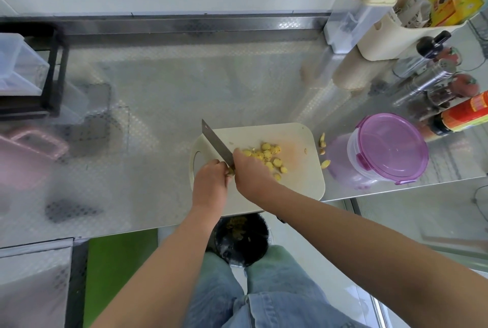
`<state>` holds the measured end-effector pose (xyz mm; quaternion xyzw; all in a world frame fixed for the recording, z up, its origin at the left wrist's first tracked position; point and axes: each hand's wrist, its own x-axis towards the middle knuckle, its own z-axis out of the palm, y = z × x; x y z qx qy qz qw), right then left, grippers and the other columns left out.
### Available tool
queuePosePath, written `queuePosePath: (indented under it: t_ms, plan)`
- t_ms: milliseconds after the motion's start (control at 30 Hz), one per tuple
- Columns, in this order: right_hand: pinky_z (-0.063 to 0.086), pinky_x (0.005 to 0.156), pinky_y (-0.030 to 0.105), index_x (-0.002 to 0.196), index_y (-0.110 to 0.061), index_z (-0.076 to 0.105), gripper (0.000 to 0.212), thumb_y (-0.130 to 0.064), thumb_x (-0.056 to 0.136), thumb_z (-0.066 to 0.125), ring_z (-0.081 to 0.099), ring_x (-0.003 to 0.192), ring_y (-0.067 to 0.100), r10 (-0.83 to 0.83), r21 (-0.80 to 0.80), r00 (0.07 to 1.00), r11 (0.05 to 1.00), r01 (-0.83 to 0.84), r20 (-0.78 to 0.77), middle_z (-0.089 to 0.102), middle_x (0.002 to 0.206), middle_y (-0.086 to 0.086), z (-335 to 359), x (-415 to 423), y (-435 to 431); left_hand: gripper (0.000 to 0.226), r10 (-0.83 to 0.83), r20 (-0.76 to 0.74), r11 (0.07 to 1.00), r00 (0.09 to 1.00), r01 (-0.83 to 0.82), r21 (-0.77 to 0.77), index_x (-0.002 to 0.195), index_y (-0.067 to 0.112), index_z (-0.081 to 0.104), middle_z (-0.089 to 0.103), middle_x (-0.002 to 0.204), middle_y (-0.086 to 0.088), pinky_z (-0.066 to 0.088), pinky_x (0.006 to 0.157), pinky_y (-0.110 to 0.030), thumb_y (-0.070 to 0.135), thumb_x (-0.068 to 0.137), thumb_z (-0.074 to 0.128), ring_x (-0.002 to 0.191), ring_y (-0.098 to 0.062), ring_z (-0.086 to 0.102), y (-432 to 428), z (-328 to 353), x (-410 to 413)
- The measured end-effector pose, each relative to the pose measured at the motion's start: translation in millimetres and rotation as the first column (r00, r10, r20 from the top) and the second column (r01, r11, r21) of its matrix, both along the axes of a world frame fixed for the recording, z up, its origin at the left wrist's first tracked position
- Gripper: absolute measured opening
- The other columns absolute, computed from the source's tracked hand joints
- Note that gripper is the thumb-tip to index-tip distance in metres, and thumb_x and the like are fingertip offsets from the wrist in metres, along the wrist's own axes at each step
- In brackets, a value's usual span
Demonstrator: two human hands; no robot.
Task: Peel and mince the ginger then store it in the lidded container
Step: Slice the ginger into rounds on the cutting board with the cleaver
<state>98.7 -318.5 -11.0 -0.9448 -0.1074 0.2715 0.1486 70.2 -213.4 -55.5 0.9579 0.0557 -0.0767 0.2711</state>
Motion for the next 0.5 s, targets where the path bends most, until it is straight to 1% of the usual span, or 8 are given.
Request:
queuePosePath:
  t_ms: [67, 167, 233, 333, 400, 433, 500]
  plan:
    - [0.028, 0.046, 0.030, 0.096, -0.014, 0.030, 0.020, 0.001, 0.092, 0.042, 0.049, 0.069, 0.026, -0.018, 0.013, 1.000, 1.000, 0.019, -0.003, 0.045, 0.078, 0.005, -1, -3, -3, 0.008, -0.007, 0.001, 1.000, 1.000, 0.007, -0.007, 0.085, 0.002, 0.070, 0.065, 0.086, -0.015, 0.041, 0.066, -0.035, 0.004, 0.087, 0.062, 0.081, -0.033, 0.061, 1, 0, 0]
    - [0.034, 0.055, 0.035, 0.101, -0.014, 0.032, 0.020, 0.003, 0.091, 0.039, 0.046, 0.070, 0.027, -0.035, -0.001, 0.999, 0.999, 0.035, -0.029, 0.041, 0.073, 0.002, -2, -17, -16, 0.010, -0.026, -0.020, 1.000, 0.999, 0.026, 0.002, 0.092, 0.002, 0.071, 0.067, 0.093, -0.014, 0.044, 0.072, -0.038, 0.006, 0.087, 0.062, 0.086, -0.033, 0.062, 1, 0, 3]
    - [0.034, 0.059, 0.035, 0.099, -0.015, 0.030, 0.022, 0.003, 0.091, 0.038, 0.044, 0.070, 0.026, -0.024, -0.019, 0.999, 1.000, 0.024, -0.026, 0.037, 0.070, 0.000, -1, -21, -20, 0.010, -0.037, -0.025, 0.999, 0.999, 0.038, 0.012, 0.092, 0.001, 0.070, 0.067, 0.093, -0.016, 0.044, 0.072, -0.039, 0.006, 0.087, 0.062, 0.086, -0.035, 0.061, 1, 0, 3]
    - [0.034, 0.055, 0.035, 0.097, -0.015, 0.030, 0.019, 0.001, 0.091, 0.039, 0.047, 0.070, 0.028, -0.023, 0.000, 1.000, 1.000, 0.023, -0.002, 0.043, 0.076, 0.004, -3, -10, -11, 0.008, -0.045, -0.011, 0.999, 0.999, 0.045, 0.018, 0.086, 0.000, 0.069, 0.065, 0.087, -0.017, 0.045, 0.068, -0.042, 0.003, 0.086, 0.062, 0.081, -0.037, 0.061, 1, -1, 3]
    - [0.032, 0.051, 0.033, 0.095, -0.016, 0.028, 0.020, 0.000, 0.092, 0.040, 0.047, 0.069, 0.028, -0.023, 0.009, 1.000, 1.000, 0.023, 0.004, 0.042, 0.074, 0.003, -6, -6, -5, 0.008, -0.042, -0.007, 0.999, 0.999, 0.042, 0.021, 0.085, 0.002, 0.070, 0.065, 0.087, -0.016, 0.047, 0.068, -0.043, 0.005, 0.086, 0.062, 0.080, -0.035, 0.061, 2, -1, 4]
    - [0.030, 0.050, 0.032, 0.096, -0.015, 0.029, 0.019, 0.000, 0.092, 0.040, 0.046, 0.069, 0.028, -0.024, 0.012, 1.000, 1.000, 0.024, 0.003, 0.041, 0.073, 0.002, -7, -8, -6, 0.008, -0.041, -0.009, 0.999, 0.999, 0.041, 0.023, 0.086, 0.004, 0.070, 0.065, 0.087, -0.015, 0.048, 0.069, -0.043, 0.006, 0.087, 0.062, 0.081, -0.034, 0.062, 2, -1, 4]
    - [0.029, 0.051, 0.033, 0.105, -0.012, 0.034, 0.019, 0.000, 0.093, 0.041, 0.045, 0.069, 0.028, -0.029, 0.010, 1.000, 1.000, 0.029, 0.004, 0.042, 0.074, 0.002, -7, -17, -13, 0.009, -0.040, -0.018, 0.999, 0.999, 0.040, 0.027, 0.087, 0.004, 0.070, 0.066, 0.090, -0.015, 0.047, 0.070, -0.042, 0.007, 0.088, 0.062, 0.083, -0.034, 0.062, 3, -2, 4]
